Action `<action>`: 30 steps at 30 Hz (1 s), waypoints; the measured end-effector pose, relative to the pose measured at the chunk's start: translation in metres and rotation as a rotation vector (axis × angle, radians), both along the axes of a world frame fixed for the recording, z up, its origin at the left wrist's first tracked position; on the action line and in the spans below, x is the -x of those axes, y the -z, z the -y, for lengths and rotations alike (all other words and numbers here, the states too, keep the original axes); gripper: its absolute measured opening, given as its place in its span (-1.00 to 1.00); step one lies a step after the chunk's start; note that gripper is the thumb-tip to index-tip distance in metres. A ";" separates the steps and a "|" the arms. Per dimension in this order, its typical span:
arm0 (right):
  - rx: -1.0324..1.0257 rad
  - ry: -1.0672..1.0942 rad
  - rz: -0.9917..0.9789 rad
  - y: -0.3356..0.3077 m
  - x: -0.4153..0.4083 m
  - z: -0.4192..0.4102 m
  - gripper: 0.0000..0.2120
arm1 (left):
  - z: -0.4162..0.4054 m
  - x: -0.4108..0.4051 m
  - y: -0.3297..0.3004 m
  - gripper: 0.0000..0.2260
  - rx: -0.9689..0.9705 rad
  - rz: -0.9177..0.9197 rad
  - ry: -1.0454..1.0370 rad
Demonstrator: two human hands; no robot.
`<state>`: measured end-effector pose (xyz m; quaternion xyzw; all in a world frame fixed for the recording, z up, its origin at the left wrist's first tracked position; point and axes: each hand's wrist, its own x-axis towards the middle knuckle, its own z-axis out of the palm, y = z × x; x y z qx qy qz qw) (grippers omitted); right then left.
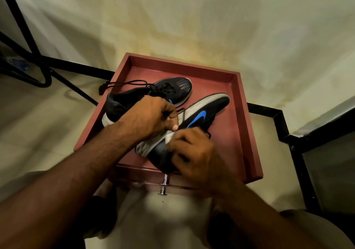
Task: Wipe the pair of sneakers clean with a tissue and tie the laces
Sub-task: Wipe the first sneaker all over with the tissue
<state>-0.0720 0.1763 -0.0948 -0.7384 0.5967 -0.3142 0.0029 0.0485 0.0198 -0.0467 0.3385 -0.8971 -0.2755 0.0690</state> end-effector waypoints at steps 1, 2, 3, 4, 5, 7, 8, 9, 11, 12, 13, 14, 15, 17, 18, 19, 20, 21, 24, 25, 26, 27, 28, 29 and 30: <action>-0.009 -0.131 -0.052 0.002 -0.011 -0.005 -0.88 | 0.000 0.000 0.001 -0.90 -0.003 0.004 -0.004; -0.021 -0.219 -0.121 0.002 -0.016 -0.007 -0.88 | 0.000 -0.001 0.001 -0.90 -0.004 0.002 -0.005; -0.019 -0.251 -0.177 0.000 -0.014 -0.004 -0.88 | 0.000 -0.001 0.001 -0.90 -0.001 -0.002 -0.004; -0.008 -0.216 -0.184 -0.002 -0.006 0.001 -0.88 | 0.000 -0.001 0.000 -0.91 0.007 -0.003 -0.003; 0.000 -0.121 -0.133 -0.003 0.005 0.005 -0.89 | 0.000 -0.001 0.000 -0.92 0.020 0.000 -0.002; 0.028 0.121 -0.002 -0.007 0.029 0.013 -0.90 | 0.000 -0.002 -0.001 -0.93 0.030 -0.004 -0.003; 0.021 0.182 0.024 -0.007 0.036 0.015 -0.89 | 0.000 -0.003 -0.001 -0.93 0.024 -0.009 -0.002; 0.005 0.188 0.027 -0.006 0.036 0.014 -0.88 | 0.000 -0.002 -0.002 -0.93 0.018 -0.010 0.001; 0.014 0.059 0.009 0.000 0.017 0.008 -0.85 | -0.001 -0.001 -0.003 -0.93 0.006 0.001 0.002; 0.023 -0.059 -0.008 0.004 0.003 0.003 -0.85 | 0.000 -0.001 -0.003 -0.93 0.000 0.007 -0.005; 0.020 -0.181 -0.052 0.008 -0.011 -0.002 -0.84 | 0.000 -0.001 -0.002 -0.93 0.000 0.007 -0.010; 0.003 -0.270 -0.117 0.010 -0.019 -0.004 -0.80 | 0.000 -0.001 -0.001 -0.92 0.011 0.003 -0.010; -0.003 -0.320 -0.173 0.010 -0.021 -0.002 -0.75 | 0.000 -0.001 0.000 -0.92 0.029 -0.005 -0.006; 0.022 -0.263 -0.152 0.008 -0.008 0.005 -0.78 | 0.000 0.000 0.000 -0.90 0.061 -0.014 -0.002; 0.028 -0.167 -0.092 0.006 0.003 0.009 -0.85 | 0.000 0.000 0.000 -0.90 0.070 -0.015 -0.007; 0.052 -0.039 -0.031 0.001 0.017 0.014 -0.90 | 0.000 -0.001 -0.001 -0.88 0.073 -0.013 -0.008; 0.057 0.080 0.018 -0.003 0.029 0.016 -0.90 | 0.000 -0.001 -0.002 -0.85 0.075 -0.007 -0.002; 0.042 0.152 0.045 -0.004 0.035 0.016 -0.89 | 0.000 -0.001 -0.002 -0.85 0.073 0.000 0.007; 0.060 -0.014 0.011 0.004 0.009 0.006 -0.87 | 0.000 0.001 -0.001 -0.91 0.053 0.000 0.011; 0.057 -0.152 -0.037 0.008 -0.005 0.000 -0.86 | 0.000 0.000 -0.001 -0.92 0.050 0.002 0.006; 0.054 -0.253 -0.112 0.011 -0.014 -0.003 -0.82 | 0.000 0.000 0.000 -0.91 0.051 0.001 0.003; 0.053 -0.305 -0.177 0.012 -0.016 -0.002 -0.78 | 0.000 -0.001 0.001 -0.89 0.061 -0.008 0.003; 0.066 -0.302 -0.200 0.011 -0.011 0.001 -0.78 | 0.000 0.000 0.001 -0.85 0.080 -0.017 0.005; 0.079 -0.238 -0.169 0.011 0.000 0.005 -0.84 | -0.001 0.000 0.000 -0.82 0.099 -0.018 0.005; 0.079 -0.130 -0.099 0.009 0.013 0.010 -0.89 | -0.001 0.000 0.000 -0.84 0.113 -0.018 0.002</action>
